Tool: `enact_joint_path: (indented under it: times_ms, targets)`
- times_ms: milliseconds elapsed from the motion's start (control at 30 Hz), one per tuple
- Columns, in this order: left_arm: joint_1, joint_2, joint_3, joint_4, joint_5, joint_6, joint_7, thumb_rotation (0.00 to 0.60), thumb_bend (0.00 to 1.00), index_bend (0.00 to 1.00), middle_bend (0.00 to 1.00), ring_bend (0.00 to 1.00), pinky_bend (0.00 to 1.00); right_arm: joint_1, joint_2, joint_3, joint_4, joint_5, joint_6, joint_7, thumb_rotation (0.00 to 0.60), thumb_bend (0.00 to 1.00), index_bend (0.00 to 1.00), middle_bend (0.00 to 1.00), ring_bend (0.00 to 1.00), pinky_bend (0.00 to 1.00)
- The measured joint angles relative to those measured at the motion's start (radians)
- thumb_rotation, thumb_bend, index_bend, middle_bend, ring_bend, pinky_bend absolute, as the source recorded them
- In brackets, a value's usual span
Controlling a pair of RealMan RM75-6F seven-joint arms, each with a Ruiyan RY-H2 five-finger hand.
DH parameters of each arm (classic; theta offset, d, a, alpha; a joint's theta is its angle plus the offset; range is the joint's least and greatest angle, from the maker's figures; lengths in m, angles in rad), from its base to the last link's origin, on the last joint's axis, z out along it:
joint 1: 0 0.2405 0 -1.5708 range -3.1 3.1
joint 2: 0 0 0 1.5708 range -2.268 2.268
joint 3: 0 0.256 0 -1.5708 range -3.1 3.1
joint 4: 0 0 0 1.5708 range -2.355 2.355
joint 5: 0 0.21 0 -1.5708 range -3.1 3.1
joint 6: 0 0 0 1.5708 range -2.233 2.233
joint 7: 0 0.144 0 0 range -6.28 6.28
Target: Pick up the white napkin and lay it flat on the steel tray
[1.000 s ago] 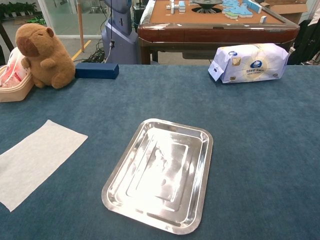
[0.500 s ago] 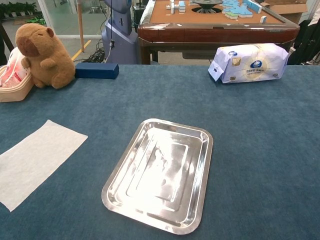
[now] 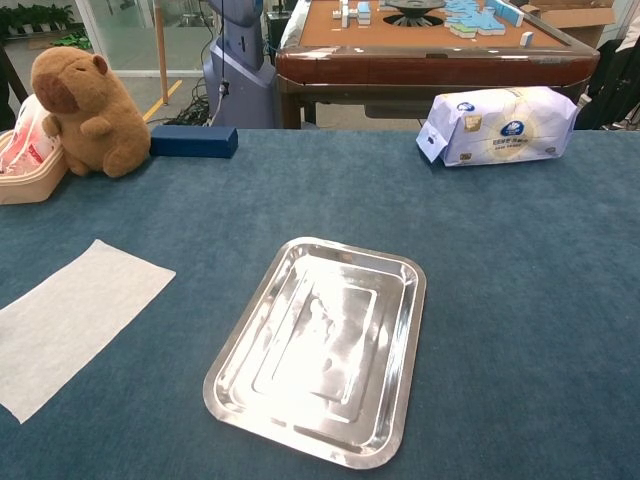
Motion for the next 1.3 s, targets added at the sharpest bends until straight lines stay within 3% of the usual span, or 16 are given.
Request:
enact_joint_path:
  times_ms: [1300]
  targets:
    - [-0.004,-0.019,0.003,0.007,-0.013,-0.013,-0.072,0.600,0.19,0.55,0.90,0.64,0.73,0.000,0.000,-0.001,-0.002,0.001,-0.003,-0.005,0.600,0.00,0.25,0.29,0.17,0.36]
